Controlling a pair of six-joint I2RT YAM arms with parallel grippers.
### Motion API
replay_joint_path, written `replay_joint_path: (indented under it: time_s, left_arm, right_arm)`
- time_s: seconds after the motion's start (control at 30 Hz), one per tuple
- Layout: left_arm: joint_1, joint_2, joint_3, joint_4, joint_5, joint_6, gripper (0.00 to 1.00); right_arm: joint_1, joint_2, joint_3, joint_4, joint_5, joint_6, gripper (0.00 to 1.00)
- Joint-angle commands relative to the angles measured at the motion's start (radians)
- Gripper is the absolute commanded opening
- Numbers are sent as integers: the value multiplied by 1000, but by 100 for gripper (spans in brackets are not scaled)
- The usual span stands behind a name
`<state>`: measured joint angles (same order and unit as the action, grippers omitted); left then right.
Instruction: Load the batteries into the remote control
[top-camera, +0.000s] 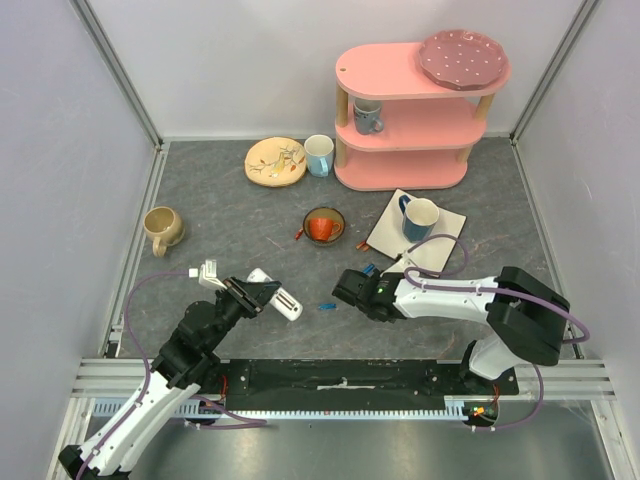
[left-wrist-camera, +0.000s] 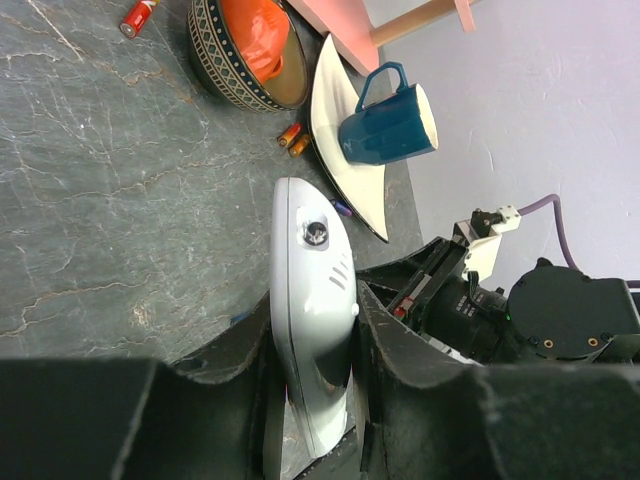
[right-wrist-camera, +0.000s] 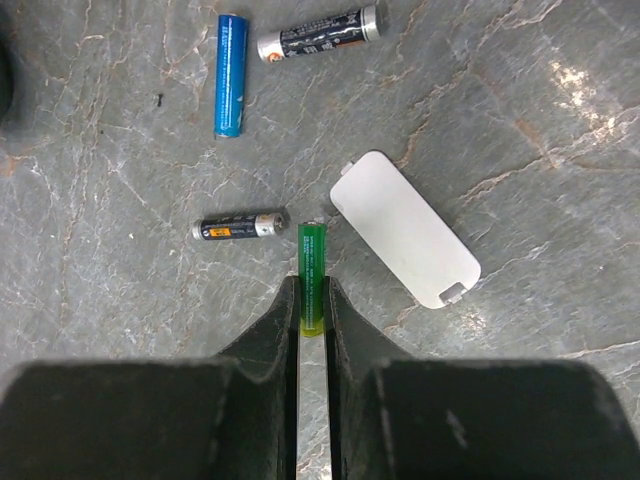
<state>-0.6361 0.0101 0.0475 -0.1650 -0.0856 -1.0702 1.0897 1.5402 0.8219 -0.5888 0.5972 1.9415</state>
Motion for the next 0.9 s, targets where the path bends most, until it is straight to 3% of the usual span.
replay_joint_path:
  time_s: [0.0, 0.1, 0.17, 0.63, 0.73, 0.87]
  left_arm:
    - [4, -36, -26, -74, -31, -37, 2]
    - [4, -38, -32, -71, -28, -40, 2]
    - [4, -38, -34, -71, -29, -37, 2]
    - [4, -36, -40, -73, -22, -37, 2]
    - [4, -35, -38, -76, -17, -34, 2]
    - [4, -30, -40, -65, -10, -33, 2]
  right_arm:
    - [7, 23, 33, -29, 13, 63, 0]
    - [9, 44, 33, -8, -4, 37, 4]
    - [7, 49, 28, 7, -16, 24, 13]
    - [7, 57, 65, 14, -33, -102, 37]
    - [7, 29, 72, 12, -27, -189, 39]
    - [7, 3, 135, 7, -5, -462, 40]
